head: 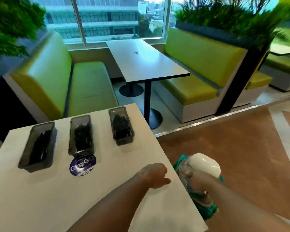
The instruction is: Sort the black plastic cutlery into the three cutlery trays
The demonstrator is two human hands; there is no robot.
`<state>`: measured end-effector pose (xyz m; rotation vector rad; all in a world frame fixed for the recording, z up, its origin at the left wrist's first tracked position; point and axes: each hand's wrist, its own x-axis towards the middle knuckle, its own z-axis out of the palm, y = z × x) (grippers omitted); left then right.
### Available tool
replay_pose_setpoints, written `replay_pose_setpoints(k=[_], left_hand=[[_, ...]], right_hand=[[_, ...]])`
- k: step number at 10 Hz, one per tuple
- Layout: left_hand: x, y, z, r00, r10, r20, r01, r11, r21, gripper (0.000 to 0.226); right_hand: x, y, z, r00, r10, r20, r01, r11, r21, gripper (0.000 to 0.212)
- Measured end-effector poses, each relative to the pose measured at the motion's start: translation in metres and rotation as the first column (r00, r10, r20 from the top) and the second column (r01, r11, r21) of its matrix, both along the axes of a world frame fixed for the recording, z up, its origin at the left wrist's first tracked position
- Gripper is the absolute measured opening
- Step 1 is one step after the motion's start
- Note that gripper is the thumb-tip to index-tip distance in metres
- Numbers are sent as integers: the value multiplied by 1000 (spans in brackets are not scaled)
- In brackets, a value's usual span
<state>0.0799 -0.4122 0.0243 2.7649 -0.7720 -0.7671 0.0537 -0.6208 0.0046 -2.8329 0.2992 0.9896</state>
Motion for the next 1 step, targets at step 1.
replay_pose_setpoints(k=[1], left_hand=[[-3, 49, 23, 998, 58, 3, -58, 998, -2, 58]], right_hand=[[6, 23, 10, 998, 17, 54, -16, 999, -30, 42]])
